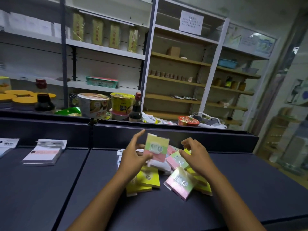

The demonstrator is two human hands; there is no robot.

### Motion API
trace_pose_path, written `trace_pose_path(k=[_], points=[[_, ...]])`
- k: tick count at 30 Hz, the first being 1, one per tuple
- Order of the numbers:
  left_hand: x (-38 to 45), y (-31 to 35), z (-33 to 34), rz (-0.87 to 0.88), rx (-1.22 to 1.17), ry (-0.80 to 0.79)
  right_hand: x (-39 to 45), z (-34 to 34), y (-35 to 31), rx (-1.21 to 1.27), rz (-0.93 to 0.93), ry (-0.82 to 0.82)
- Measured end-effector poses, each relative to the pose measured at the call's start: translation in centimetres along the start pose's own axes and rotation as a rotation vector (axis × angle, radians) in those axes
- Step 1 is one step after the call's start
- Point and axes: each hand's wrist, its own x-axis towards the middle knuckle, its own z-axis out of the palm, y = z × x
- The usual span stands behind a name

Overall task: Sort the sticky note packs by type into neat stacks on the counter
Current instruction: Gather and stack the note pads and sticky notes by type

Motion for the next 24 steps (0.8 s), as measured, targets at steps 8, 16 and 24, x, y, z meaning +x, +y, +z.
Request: trace_pose_path(k=[8,16,24], points=[[0.3,0.9,-0.4,-0.133,-0.303,0.096,0.6,-0.7,0.3,-0.076,0.035,-0.100],[0.4,1.1,-0.8,-0.158,-0.418,0.129,1.1,0.4,0.7,-0.255,0.189,-0.281],[0.4,1.0,-0.8,-0.157,-0.390,0.136,1.2,0.7,0.0,-0.219,0.225,-0.217]])
